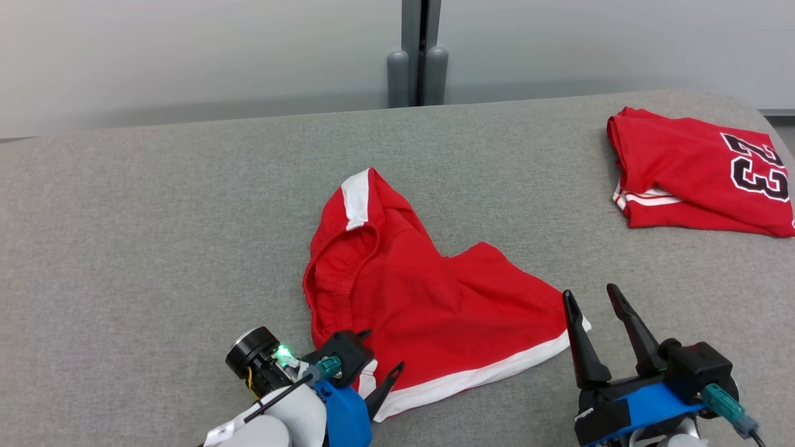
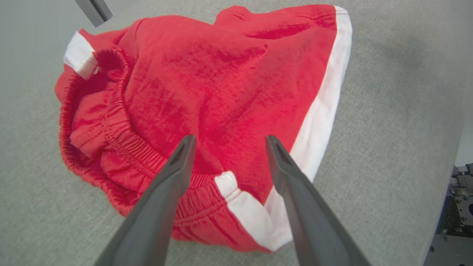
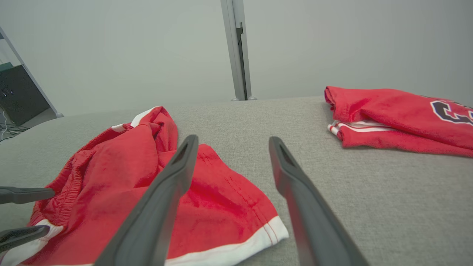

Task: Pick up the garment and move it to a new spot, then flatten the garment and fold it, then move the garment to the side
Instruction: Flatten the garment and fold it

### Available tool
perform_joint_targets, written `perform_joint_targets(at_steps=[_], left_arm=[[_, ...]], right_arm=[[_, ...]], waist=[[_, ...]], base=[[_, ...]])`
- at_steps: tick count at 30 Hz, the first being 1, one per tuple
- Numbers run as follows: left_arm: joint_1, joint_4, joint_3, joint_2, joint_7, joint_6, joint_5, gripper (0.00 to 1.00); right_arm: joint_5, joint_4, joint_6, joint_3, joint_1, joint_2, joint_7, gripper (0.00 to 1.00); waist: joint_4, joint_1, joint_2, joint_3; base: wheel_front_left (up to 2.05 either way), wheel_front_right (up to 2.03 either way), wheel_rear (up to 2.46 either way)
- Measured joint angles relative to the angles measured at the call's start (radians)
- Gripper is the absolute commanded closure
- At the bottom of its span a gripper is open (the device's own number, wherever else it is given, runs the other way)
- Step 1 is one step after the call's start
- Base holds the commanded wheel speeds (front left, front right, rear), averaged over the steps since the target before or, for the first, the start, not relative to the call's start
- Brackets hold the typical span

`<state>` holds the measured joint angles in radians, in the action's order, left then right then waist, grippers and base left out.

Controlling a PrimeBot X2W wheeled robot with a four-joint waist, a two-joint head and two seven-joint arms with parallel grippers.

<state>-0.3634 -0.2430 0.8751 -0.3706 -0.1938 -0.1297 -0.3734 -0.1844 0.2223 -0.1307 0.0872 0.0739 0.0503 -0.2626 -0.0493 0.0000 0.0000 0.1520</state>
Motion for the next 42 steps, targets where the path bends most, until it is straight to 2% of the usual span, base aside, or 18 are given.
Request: perform_joint_targets(at_steps=[10,11,12,13,14,20,31,36,42], left_arm=[[-0.029,-0.101,0.036,0.001,-0.068,0.0,-0.039,0.0],[-0.028,-0.107,0.037,-0.001,-0.079,0.002,-0.041,0.27],[-0.027,-0.111,0.037,-0.002,-0.085,0.006,-0.042,0.45],[-0.027,-0.113,0.037,-0.003,-0.088,0.007,-0.044,0.95],[-0.027,-0.112,0.037,-0.005,-0.091,0.008,-0.045,1.0],[0.004,-0.096,0.01,-0.008,-0.057,0.042,-0.076,1.0],[0.144,0.0,-0.153,-0.015,0.175,0.167,-0.188,1.0],[0.229,0.009,-0.214,0.009,0.3,0.218,-0.232,1.0],[0.295,-0.03,-0.254,0.053,0.396,0.252,-0.268,1.0]], right_arm=[[0.0,0.016,0.0,-0.002,0.003,0.0,0.0,0.0],[0.0,0.017,0.0,-0.003,0.003,0.0,0.0,0.0],[0.0,0.018,0.0,-0.005,0.003,0.001,0.0,0.0],[0.0,0.018,0.0,-0.007,0.003,0.001,0.0,0.0],[0.0,0.018,0.0,-0.008,0.003,0.001,0.0,0.0],[0.002,0.018,0.0,-0.018,0.002,0.001,0.0,0.0],[0.004,0.01,0.0,-0.028,-0.01,0.0,0.0,0.0],[0.005,0.012,0.0,-0.03,-0.008,0.001,0.0,0.0],[0.004,0.017,0.0,-0.029,-0.004,0.0,0.0,0.0]], waist=[[-0.021,0.0001,0.0,-0.001],[-0.021,0.0001,0.0001,-0.002],[-0.021,0.0001,0.0,-0.003],[-0.02,0.0,0.0,-0.004],[-0.02,0.0,0.0,-0.004],[-0.008,0.0,0.0,-0.014],[0.05,0.0,0.0,-0.006],[0.074,0.0,0.0,0.012],[0.092,0.0,0.0,0.023]], base=[[0.0,0.0,0.0],[0.0,0.0,0.0],[0.0,0.0,0.0],[0.0,0.0,0.0],[0.0,0.0,0.0],[0.0,0.0,0.0],[0.0,0.0,0.0],[0.0,0.0,0.0],[0.0,0.0,0.0]])
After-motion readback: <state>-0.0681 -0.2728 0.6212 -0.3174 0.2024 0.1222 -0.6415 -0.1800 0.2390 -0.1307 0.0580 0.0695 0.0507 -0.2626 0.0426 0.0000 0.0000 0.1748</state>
